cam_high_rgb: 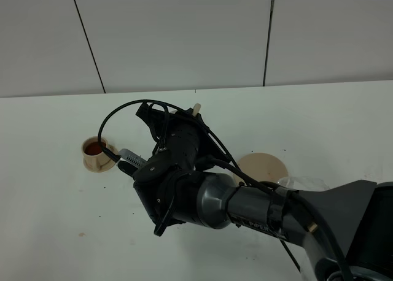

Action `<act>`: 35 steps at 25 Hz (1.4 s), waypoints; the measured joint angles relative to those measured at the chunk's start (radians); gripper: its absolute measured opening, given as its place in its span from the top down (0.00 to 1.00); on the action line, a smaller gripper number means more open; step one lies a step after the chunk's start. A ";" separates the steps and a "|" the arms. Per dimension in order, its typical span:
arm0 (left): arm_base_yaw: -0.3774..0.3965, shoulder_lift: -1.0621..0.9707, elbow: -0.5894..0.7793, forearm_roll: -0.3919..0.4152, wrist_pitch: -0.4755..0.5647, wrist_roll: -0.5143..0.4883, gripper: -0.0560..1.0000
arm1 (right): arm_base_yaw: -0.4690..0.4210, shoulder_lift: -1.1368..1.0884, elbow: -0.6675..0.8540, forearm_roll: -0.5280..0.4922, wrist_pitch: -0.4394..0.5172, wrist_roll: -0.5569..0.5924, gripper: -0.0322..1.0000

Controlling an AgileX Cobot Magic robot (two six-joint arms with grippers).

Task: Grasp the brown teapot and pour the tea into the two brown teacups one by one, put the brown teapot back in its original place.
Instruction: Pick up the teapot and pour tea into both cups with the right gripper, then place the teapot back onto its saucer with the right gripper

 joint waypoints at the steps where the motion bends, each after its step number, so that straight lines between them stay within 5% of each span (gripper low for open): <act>1: 0.000 0.000 0.000 0.000 0.000 0.000 0.72 | 0.000 -0.001 0.000 0.008 0.000 0.002 0.88; 19: 0.000 0.000 0.000 0.000 0.000 0.000 0.72 | -0.040 -0.025 -0.089 0.221 -0.054 0.026 0.88; 27: 0.000 0.000 0.000 0.000 0.000 0.000 0.72 | -0.101 -0.025 -0.234 0.495 -0.041 -0.058 0.88; 35: 0.000 0.000 0.000 0.000 0.000 0.000 0.72 | -0.192 -0.025 -0.360 0.885 0.048 -0.145 0.88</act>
